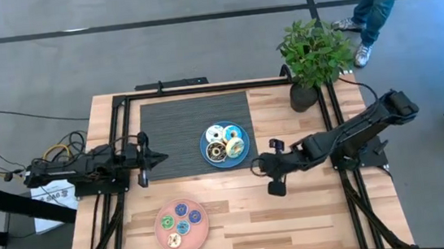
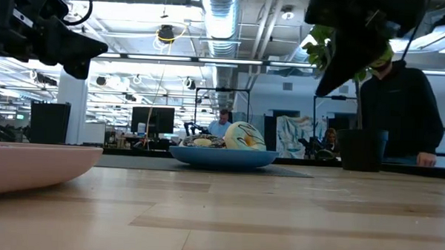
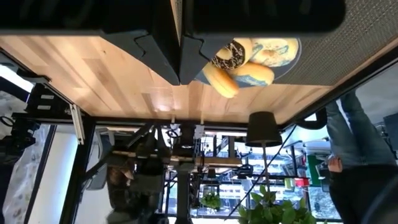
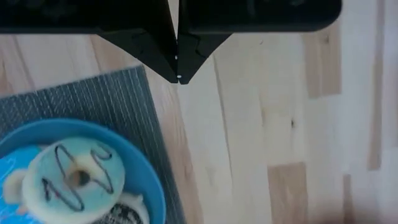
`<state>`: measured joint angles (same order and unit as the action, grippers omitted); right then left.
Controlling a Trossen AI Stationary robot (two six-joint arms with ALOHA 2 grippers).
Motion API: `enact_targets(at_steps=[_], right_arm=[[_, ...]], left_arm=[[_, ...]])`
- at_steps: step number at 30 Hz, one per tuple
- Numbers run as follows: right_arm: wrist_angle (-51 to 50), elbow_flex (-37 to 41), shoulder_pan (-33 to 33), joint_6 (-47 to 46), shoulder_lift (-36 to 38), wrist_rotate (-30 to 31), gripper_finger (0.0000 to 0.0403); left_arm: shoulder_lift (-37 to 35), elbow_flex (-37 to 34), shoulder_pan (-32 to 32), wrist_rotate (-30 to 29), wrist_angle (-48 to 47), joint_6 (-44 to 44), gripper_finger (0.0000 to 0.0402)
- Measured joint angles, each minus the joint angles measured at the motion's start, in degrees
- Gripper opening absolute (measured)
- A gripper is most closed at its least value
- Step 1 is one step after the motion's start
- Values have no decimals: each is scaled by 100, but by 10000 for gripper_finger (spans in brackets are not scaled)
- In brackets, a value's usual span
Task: Pick & Place donuts
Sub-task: Return to Home Position
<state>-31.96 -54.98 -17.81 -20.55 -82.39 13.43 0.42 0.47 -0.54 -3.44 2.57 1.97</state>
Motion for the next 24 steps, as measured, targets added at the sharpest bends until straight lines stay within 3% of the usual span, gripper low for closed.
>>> enact_targets(at_steps=[13, 24], right_arm=[[1511, 2037, 470, 832, 2165, -135, 0], [1776, 2774, 816, 1385, 3283, -238, 0]], left_arm=[[39, -7, 0, 9, -9, 1, 0], [40, -9, 0, 8, -9, 1, 0]])
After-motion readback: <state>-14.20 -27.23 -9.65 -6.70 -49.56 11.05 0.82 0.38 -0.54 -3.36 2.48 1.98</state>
